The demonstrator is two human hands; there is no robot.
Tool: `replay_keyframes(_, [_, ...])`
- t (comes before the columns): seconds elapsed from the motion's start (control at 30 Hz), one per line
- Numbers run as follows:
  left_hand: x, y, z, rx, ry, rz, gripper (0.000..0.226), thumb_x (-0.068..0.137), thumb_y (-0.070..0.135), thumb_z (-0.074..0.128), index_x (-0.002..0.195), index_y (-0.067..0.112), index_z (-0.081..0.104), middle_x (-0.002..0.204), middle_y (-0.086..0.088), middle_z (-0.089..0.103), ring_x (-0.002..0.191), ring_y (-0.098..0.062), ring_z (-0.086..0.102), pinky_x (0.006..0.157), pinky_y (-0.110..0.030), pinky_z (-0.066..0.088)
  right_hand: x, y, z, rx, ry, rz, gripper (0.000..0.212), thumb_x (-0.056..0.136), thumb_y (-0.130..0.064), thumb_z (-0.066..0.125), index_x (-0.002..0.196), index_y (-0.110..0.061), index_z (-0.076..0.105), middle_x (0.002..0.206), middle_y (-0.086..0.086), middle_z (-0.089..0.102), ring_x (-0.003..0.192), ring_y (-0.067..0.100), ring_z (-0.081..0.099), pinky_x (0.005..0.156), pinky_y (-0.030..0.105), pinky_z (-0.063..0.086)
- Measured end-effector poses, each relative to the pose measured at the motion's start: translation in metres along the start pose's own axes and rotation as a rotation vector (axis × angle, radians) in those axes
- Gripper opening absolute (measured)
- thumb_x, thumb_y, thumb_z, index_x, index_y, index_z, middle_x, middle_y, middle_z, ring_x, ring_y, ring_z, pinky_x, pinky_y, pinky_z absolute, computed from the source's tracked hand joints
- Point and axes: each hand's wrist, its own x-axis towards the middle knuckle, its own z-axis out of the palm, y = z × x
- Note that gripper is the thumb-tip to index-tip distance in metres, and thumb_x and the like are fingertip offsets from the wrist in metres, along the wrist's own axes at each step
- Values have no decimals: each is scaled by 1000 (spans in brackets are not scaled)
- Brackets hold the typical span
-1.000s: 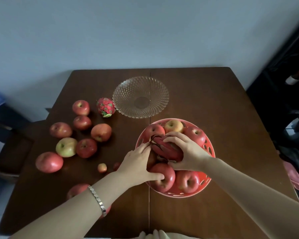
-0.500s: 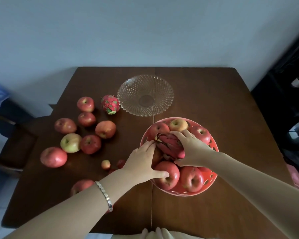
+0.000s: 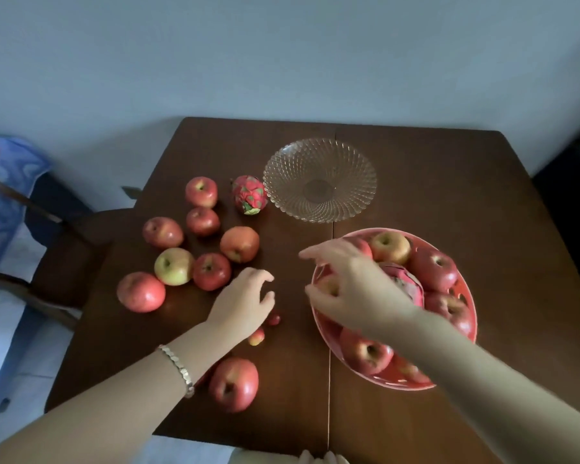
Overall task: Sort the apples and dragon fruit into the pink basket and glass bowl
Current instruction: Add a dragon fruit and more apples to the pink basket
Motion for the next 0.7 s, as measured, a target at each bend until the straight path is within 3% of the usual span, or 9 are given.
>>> replay_keyframes(0.07, [1,-25,-4,94,-63,-55,38,88,16,54,126,20,51,126,-3,51,113,-22,53,93,-37,45,11,-16,36,-44,-145,29,47,86,-19,56,132,-21,46,132,2,44,115,21,51,96,23,39])
replay_keyframes(0.13, [1,-42,-6,152,-146,-66,45,86,14,53,129,24,48,132,-2,46,118,-24,50,96,-37,44,30,-15,80,-187,-343,187,49,89,-13,50,136,-20,38,136,7,36,120,31,47,97,38,42])
replay_keyframes(0.2, [1,-53,-5,231,-246,-12,50,83,16,55,131,28,45,138,1,39,123,-24,45,100,-37,42,46,-6,119,-300,-462,322,51,90,-9,48,138,-19,33,140,12,30,123,35,42,96,41,43])
replay_keyframes(0.33, [0,-59,2,348,-420,78,55,76,35,65,127,30,45,148,-1,21,130,-27,33,103,-38,38,59,15,158,-357,-511,430,47,92,-7,44,137,-18,34,140,15,30,124,35,42,95,40,41])
replay_keyframes(0.47, [4,-57,18,501,-495,99,65,75,47,65,132,26,40,147,-6,19,127,-31,30,98,-40,40,56,18,160,-348,-400,386,40,90,-3,46,129,-12,40,128,16,41,112,35,51,83,40,44])
replay_keyframes(0.57, [8,-58,28,544,-503,54,62,83,51,57,135,23,39,148,-9,18,126,-33,32,96,-40,41,50,5,142,-315,-182,260,35,87,-6,48,122,-9,44,119,16,45,100,36,55,68,36,38])
replay_keyframes(0.7, [13,-56,34,540,-544,32,59,87,52,48,136,19,44,151,-11,13,124,-34,34,98,-39,42,36,-3,95,-80,145,122,36,80,-15,59,115,-11,52,111,7,52,87,30,60,70,35,48])
